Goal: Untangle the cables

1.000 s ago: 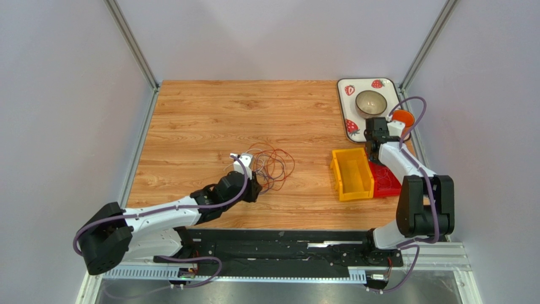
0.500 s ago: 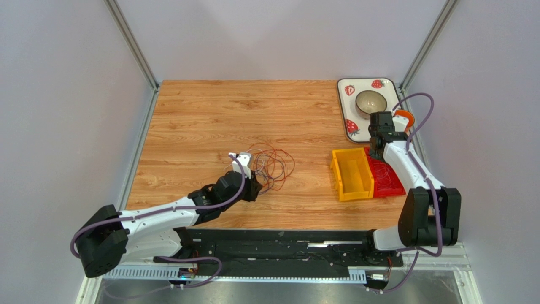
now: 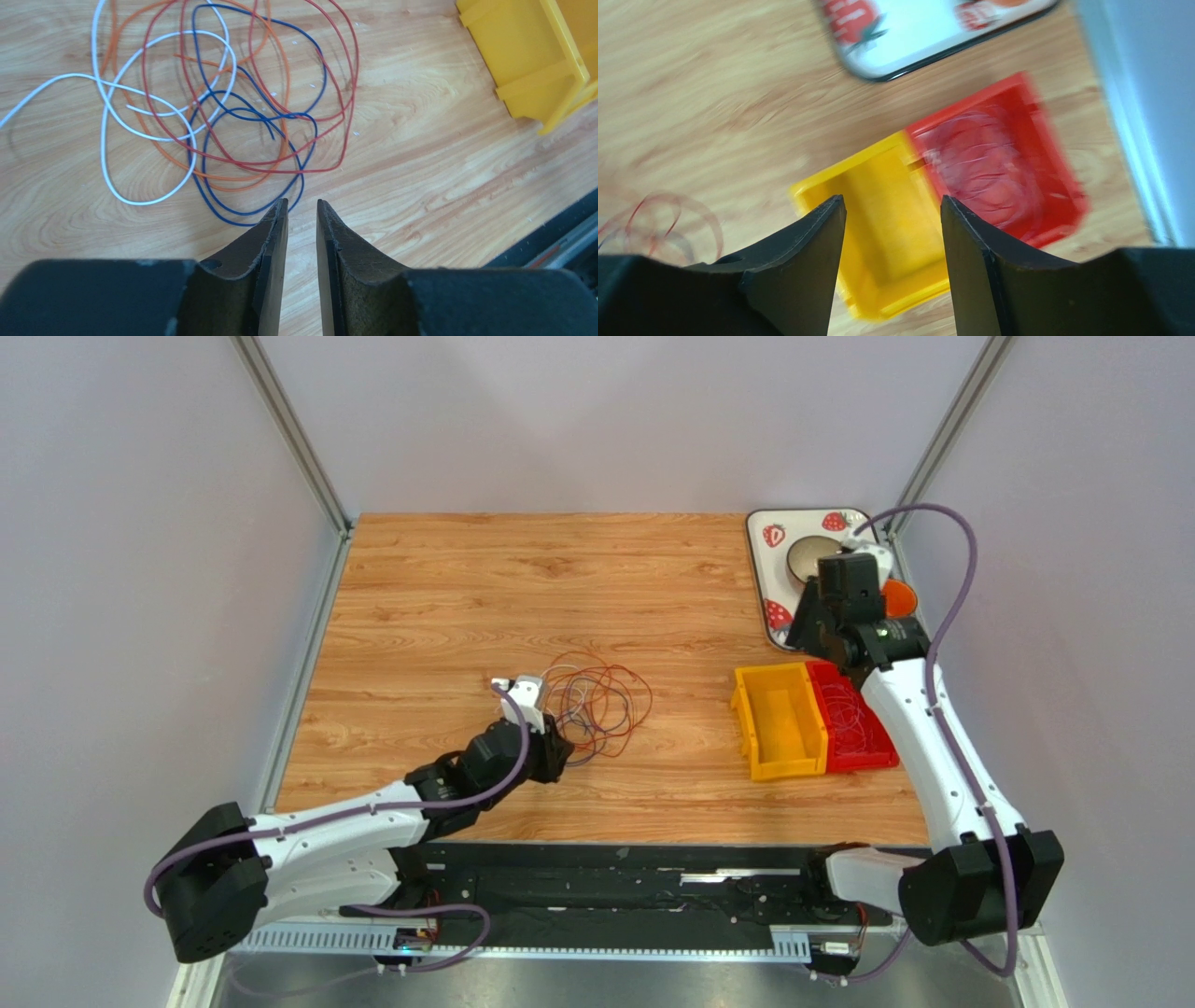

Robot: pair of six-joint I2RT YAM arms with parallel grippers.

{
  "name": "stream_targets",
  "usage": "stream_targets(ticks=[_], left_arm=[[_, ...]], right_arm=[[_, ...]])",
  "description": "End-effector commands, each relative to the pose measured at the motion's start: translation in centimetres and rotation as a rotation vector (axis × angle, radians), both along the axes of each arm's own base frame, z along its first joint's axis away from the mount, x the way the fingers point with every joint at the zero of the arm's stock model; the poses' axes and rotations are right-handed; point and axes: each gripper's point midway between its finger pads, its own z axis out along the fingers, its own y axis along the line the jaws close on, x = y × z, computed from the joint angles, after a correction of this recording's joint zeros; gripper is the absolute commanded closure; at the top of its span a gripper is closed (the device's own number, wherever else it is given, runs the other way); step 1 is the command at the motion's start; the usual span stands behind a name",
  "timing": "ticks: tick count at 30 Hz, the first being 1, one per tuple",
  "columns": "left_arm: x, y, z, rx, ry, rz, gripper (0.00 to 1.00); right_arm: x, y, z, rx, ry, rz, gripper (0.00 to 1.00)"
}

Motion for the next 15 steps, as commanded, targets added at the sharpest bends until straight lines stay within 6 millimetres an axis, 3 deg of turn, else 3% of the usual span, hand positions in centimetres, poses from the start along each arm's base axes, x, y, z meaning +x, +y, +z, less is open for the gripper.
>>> stream_targets(ticks=[1, 2, 3, 5, 7, 8, 10, 14, 15], left_arm=[[1.8, 1.0, 1.0, -0.012, -0.028, 0.128, 0.68], [2.6, 1.1, 1.9, -0.016, -0.041, 0.175, 0.66], [2.9, 1.4, 1.1, 0.027, -0.024, 0.195, 0.63], [4.3, 1.1, 2.1, 0.042, -0.037, 0.222, 0.55], [5.7, 1.4, 1.2, 0.076, -0.006, 0.246, 0.50], [6.3, 0.3, 1.8, 0.060, -0.002, 0.201, 0.49], [7.3, 0.0, 1.0, 0.081, 0.021, 0.193, 0.45], [8.9, -2.1, 2.0, 0.113, -0.025, 0.120, 0.40], [9.2, -2.2, 1.1, 0.147, -0.010, 0.122, 0.40]], right_arm=[[-0.6, 9.4, -0.7, 0.177, -0.022, 0.302, 0.43], [-1.0, 11.6, -1.0, 0.190, -0.017, 0.358, 0.43], [-0.4, 13.0, -1.8, 0.208, -0.014, 0.379, 0.43], [-0.7, 16.2, -3.4, 0.268, 0.018, 0.434, 0.44], [0.0, 18.5, -5.1, 0.296, 0.044, 0.466, 0.46], [0.0, 20.1, -5.4, 0.297, 0.040, 0.494, 0.47], [0.1, 21.3, -7.1, 0.272, 0.071, 0.504, 0.47], [0.5, 21.2, -9.4, 0.228, 0.072, 0.463, 0.46], [0.5, 21.6, -9.7, 0.240, 0.070, 0.476, 0.45]])
